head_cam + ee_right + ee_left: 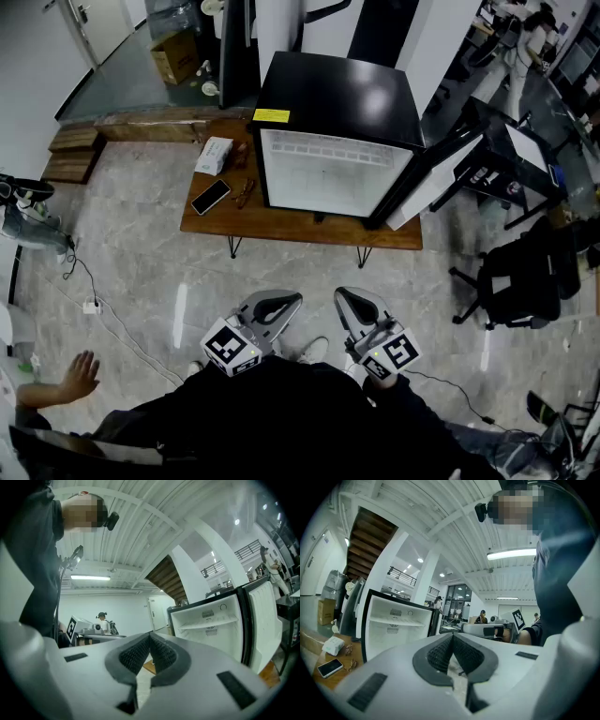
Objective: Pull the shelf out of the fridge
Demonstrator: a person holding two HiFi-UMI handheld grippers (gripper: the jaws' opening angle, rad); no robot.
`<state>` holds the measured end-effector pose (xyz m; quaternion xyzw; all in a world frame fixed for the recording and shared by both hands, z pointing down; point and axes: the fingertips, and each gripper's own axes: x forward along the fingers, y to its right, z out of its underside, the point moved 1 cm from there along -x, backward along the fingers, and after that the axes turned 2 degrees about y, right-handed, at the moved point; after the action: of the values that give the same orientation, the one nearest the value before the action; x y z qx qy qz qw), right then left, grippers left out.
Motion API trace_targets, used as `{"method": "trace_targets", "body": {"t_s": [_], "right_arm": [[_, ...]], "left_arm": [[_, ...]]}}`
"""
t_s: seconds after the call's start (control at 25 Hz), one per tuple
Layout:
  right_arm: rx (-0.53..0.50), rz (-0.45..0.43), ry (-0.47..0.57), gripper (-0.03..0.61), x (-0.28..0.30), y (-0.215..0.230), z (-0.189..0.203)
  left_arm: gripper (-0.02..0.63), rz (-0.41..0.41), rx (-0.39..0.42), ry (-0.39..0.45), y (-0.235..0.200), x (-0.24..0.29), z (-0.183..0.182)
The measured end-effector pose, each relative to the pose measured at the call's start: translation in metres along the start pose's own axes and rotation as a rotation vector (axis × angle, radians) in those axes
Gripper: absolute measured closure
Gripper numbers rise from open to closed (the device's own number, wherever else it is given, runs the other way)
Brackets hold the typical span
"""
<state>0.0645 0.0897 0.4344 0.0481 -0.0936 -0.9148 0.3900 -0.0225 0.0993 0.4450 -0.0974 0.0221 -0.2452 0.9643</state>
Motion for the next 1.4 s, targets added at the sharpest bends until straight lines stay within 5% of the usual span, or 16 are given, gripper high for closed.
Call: {"method": "trace_targets", "body": {"t_s": [1.4], "right_arm": [[0.0, -0.027, -0.022, 0.572, -0.043, 0.065, 0.008]], "left_arm": [[0.607, -0.078, 0.01, -0.012, 0.028, 0.069, 0.011]]}}
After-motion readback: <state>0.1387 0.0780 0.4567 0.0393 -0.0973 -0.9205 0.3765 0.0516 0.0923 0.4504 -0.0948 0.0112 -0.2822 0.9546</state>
